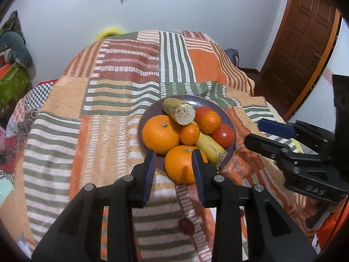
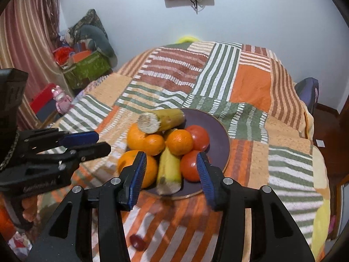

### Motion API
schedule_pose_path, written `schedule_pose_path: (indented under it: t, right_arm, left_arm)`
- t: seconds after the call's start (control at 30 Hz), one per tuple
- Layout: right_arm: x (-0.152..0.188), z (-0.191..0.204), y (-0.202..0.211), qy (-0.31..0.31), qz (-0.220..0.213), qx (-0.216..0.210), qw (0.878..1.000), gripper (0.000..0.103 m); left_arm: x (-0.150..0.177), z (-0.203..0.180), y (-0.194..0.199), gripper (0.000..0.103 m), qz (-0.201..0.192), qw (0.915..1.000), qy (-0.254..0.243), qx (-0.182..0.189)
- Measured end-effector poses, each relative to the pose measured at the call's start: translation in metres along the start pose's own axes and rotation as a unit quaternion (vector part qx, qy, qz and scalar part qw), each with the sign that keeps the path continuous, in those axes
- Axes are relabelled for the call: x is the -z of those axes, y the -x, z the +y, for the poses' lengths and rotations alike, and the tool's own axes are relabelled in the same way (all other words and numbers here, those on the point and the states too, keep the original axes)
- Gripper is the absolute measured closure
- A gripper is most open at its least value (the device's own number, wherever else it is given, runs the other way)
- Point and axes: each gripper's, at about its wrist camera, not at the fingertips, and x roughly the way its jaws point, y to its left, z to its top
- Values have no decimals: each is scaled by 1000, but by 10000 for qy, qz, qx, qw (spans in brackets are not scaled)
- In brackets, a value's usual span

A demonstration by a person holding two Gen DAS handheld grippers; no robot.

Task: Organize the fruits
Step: 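Carry the tangerine onto the plate with the left gripper while the right gripper places its tangerine there, then open both grippers and move them toward the dark red grapes on the blanket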

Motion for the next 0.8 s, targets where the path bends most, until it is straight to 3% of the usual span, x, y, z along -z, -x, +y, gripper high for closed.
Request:
schedule_pose_path:
  t: [0.2,0.4,0.8]
  right_arm:
    - [11,18,28,188,-84,118,9997,59]
    - [31,28,38,195,-54,213,9996,59]
    - [76,36,21,8,473,242,9986,59]
  left_arm:
    - [16,-2,33,58,-101,9999,-42,-75]
    - [43,-3,48,33,-7,9999,-116,12]
    - [88,-5,21,33,627,9977,-165,201]
